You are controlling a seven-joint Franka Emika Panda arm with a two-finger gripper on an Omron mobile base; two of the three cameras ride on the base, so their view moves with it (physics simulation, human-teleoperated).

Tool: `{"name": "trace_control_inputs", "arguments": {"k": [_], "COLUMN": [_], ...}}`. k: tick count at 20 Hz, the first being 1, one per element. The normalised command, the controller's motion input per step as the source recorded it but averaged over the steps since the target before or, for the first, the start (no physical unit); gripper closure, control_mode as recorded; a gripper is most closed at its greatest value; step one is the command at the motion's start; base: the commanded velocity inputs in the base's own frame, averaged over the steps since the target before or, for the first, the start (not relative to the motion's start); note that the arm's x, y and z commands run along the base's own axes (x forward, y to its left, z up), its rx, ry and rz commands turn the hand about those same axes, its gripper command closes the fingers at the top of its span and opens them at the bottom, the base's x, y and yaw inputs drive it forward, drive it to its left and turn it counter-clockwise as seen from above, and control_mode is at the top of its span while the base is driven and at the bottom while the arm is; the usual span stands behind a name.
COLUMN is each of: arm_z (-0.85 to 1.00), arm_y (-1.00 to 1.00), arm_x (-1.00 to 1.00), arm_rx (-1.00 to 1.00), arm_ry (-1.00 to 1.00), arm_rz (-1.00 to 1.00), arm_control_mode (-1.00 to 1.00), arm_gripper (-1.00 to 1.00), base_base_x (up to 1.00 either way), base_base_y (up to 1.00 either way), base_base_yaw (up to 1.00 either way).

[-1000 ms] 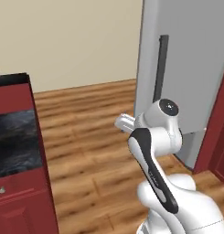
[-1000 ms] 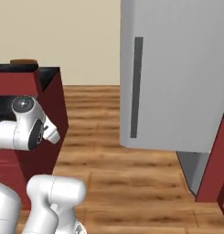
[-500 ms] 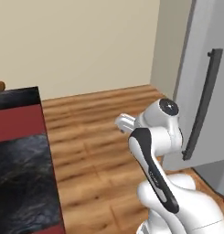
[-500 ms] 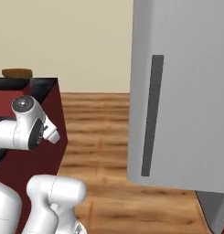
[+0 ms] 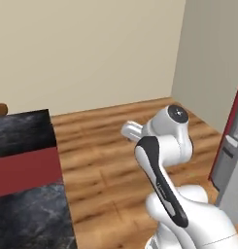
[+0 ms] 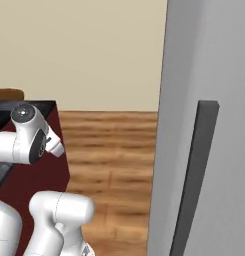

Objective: Place one mushroom and one steak in each tupperware on the nearby counter, to pack two identical lunches.

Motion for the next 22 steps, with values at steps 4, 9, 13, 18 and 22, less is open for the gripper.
{"name": "trace_control_inputs", "arguments": {"k": [4, 9, 13, 18, 22], "arm_z": [0.0, 0.0, 0.0, 0.0, 0.0], "arm_y": [0.0, 0.0, 0.0, 0.0, 0.0], "arm_x": [0.0, 0.0, 0.0, 0.0, 0.0], "arm_rx": [0.0, 0.0, 0.0, 0.0, 0.0], "arm_ry": [0.0, 0.0, 0.0, 0.0, 0.0], "arm_rz": [0.0, 0.0, 0.0, 0.0, 0.0], "arm_control_mode": [1.0, 1.0, 1.0, 1.0, 1.0], "arm_gripper": [-1.0, -1.0, -1.0, -1.0, -1.0], "base_base_x": [1.0, 1.0, 0.93, 0.45, 0.07], "base_base_y": [0.3, 0.07, 0.05, 0.04, 0.0], "base_base_yaw": [0.0, -0.27, -0.73, -0.94, -1.0]}}
